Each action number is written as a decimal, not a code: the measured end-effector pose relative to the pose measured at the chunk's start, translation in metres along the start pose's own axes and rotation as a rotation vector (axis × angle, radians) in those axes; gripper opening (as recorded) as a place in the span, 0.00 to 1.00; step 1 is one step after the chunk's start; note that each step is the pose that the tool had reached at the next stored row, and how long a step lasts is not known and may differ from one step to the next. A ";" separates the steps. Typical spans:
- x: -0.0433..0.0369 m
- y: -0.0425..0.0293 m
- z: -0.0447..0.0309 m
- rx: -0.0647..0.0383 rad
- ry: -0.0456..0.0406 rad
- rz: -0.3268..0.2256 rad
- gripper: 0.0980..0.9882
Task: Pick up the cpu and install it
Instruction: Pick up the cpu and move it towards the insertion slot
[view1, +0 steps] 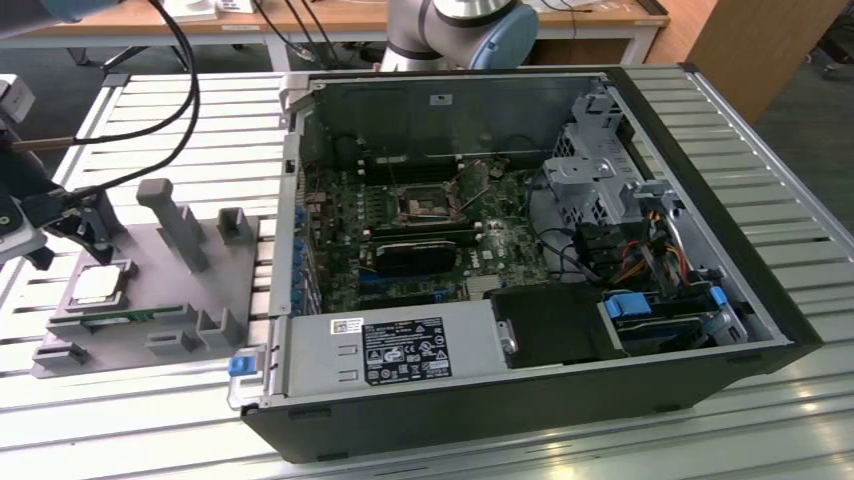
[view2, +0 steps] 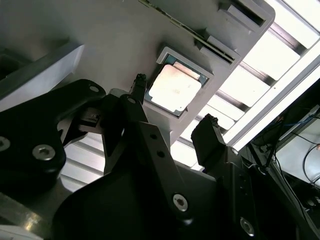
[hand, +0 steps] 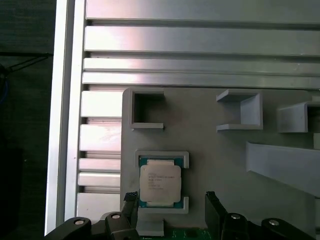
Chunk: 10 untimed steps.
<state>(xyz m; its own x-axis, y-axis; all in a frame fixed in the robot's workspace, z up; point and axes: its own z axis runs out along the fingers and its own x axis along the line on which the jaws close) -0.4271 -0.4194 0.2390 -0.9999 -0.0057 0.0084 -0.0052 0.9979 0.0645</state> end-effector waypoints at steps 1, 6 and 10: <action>0.0000 0.0000 0.0006 0.000 0.0000 0.000 0.62; 0.0000 -0.0003 0.0041 0.000 0.0004 0.000 0.62; -0.0001 -0.0004 0.0069 0.000 0.0007 0.000 0.62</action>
<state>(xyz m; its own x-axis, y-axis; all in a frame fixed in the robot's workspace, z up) -0.4271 -0.4193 0.2321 -0.9999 -0.0057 0.0091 -0.0051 0.9979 0.0645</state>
